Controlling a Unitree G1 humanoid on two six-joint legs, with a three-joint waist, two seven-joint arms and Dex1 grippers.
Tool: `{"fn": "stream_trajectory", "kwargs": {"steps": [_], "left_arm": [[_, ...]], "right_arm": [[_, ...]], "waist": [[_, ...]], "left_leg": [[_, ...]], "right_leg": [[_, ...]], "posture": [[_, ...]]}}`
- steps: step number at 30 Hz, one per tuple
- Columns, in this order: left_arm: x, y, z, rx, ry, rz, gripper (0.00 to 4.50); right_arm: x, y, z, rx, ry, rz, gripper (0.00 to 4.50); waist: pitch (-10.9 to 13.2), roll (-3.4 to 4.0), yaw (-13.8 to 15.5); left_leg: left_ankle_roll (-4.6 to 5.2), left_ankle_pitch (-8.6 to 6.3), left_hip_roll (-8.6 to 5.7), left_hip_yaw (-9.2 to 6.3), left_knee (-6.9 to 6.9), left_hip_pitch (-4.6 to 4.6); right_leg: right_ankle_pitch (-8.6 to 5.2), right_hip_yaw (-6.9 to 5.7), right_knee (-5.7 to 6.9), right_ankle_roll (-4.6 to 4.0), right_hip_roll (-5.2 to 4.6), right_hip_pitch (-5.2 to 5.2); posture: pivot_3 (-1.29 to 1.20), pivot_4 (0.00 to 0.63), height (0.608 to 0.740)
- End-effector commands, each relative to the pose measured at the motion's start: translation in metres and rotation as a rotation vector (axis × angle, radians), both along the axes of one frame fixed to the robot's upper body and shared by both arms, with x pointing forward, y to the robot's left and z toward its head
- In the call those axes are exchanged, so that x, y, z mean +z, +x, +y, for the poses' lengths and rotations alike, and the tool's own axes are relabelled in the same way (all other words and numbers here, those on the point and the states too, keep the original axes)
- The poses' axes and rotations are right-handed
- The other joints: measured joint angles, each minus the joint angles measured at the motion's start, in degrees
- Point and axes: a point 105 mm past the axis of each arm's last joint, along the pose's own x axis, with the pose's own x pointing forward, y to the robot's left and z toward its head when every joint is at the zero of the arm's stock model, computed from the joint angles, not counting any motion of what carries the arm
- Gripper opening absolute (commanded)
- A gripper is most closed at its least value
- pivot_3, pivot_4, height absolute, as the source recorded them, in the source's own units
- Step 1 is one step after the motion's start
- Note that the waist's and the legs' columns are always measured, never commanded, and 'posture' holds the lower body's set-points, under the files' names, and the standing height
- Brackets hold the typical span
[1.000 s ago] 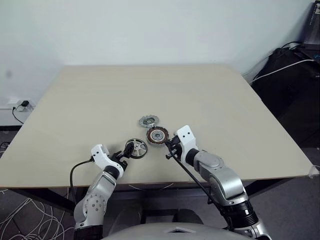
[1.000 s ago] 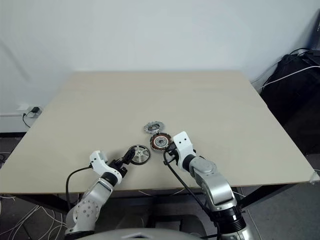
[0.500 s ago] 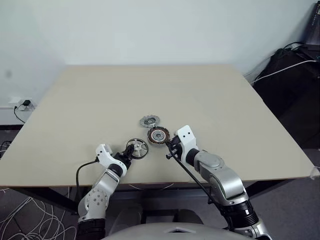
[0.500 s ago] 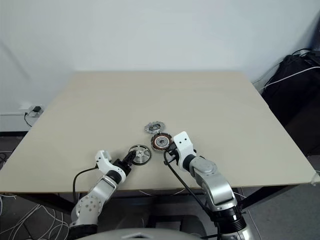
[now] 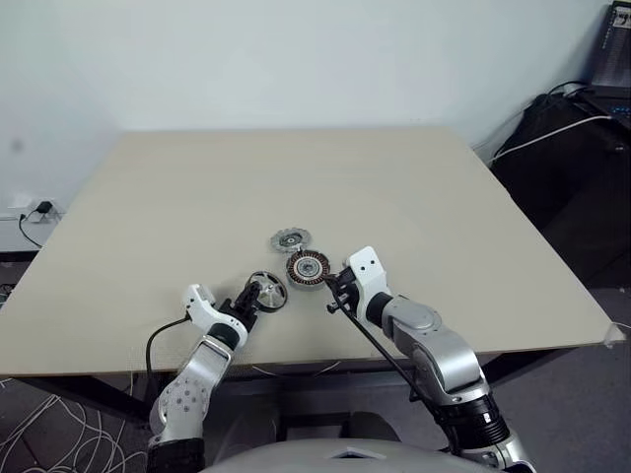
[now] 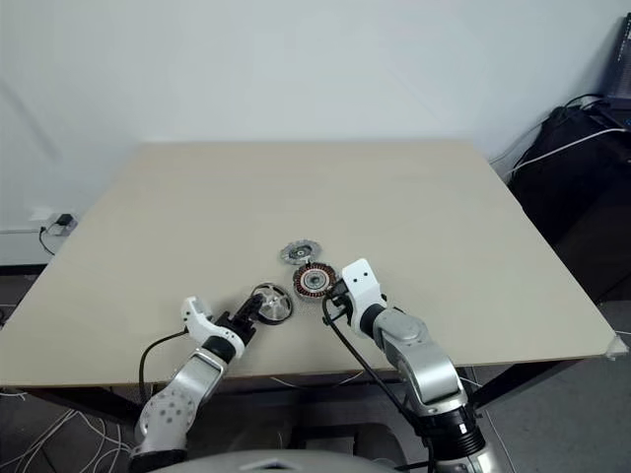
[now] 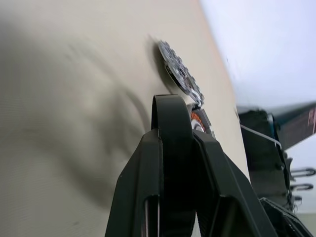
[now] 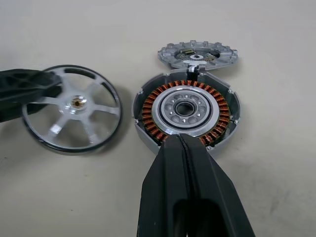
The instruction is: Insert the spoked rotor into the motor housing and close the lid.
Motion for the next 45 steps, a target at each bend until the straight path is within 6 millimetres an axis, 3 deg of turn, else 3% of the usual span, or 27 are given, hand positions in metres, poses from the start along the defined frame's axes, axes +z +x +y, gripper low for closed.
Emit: {"fn": "stream_trajectory", "kwargs": {"steps": [1, 6, 13, 21, 27, 33, 45], "left_arm": [[0.016, -0.003, 0.011, 0.129, -0.063, -0.087, 0.47], [0.05, 0.006, 0.012, 0.172, -0.163, -0.282, 0.47], [0.062, 0.026, -0.034, 0.032, -0.29, -0.344, 0.47], [0.062, 0.044, -0.078, -0.123, -0.389, -0.319, 0.47], [0.045, 0.049, -0.093, -0.149, -0.43, -0.238, 0.47], [0.042, 0.05, -0.107, -0.184, -0.489, -0.212, 0.47], [0.054, 0.057, -0.126, -0.24, -0.582, -0.252, 0.47]], "right_arm": [[0.016, 0.004, -0.001, -0.006, 0.022, -0.051, 0.0], [0.015, 0.004, 0.0, 0.0, 0.018, -0.047, 0.0], [0.015, 0.004, 0.002, 0.007, 0.016, -0.047, 0.0], [0.016, -0.003, -0.003, 0.0, 0.016, -0.049, 0.0], [0.014, -0.025, -0.003, 0.079, 0.04, -0.046, 0.0], [0.006, -0.04, -0.009, 0.087, 0.031, -0.025, 0.0], [0.005, -0.047, -0.017, 0.071, 0.034, -0.012, 0.0]], "waist": [[0.0, -0.01, 0.0], [0.1, -0.11, 0.5], [0.1, -0.14, 0.5], [0.1, -0.14, 0.4], [0.1, -0.17, 0.5], [0.2, -0.2, 0.5], [0.2, -0.24, 0.6]], "left_leg": [[0.0, 0.0, 0.0, 0.0, -0.02, -0.01], [-0.01, 0.0, 0.01, 0.0, -0.02, -0.06], [0.01, -0.01, -0.03, 0.01, 0.09, -0.13], [0.01, 0.0, 0.0, 0.01, 0.05, -0.11], [0.03, -0.01, -0.01, 0.01, 0.09, -0.1], [0.03, -0.01, 0.0, 0.0, 0.12, -0.1], [0.04, -0.02, 0.0, 0.0, 0.16, -0.11]], "right_leg": [[-0.01, 0.0, 0.0, -0.02, 0.0, -0.02], [-0.03, -0.03, -0.01, -0.04, -0.03, -0.03], [0.01, -0.11, -0.07, 0.02, -0.05, 0.01], [0.02, -0.16, -0.03, 0.01, 0.07, -0.05], [0.03, -0.17, -0.06, 0.04, 0.05, 0.01], [0.02, -0.17, -0.04, 0.08, 0.04, 0.01], [0.04, -0.16, -0.05, 0.09, 0.03, 0.02]], "posture": [[0.0, 0.0, 0.74], [0.0, 0.0, 0.74], [0.0, 0.0, 0.74], [0.0, 0.0, 0.74], [0.0, 0.0, 0.74], [0.0, 0.0, 0.74], [0.0, 0.0, 0.74]]}}
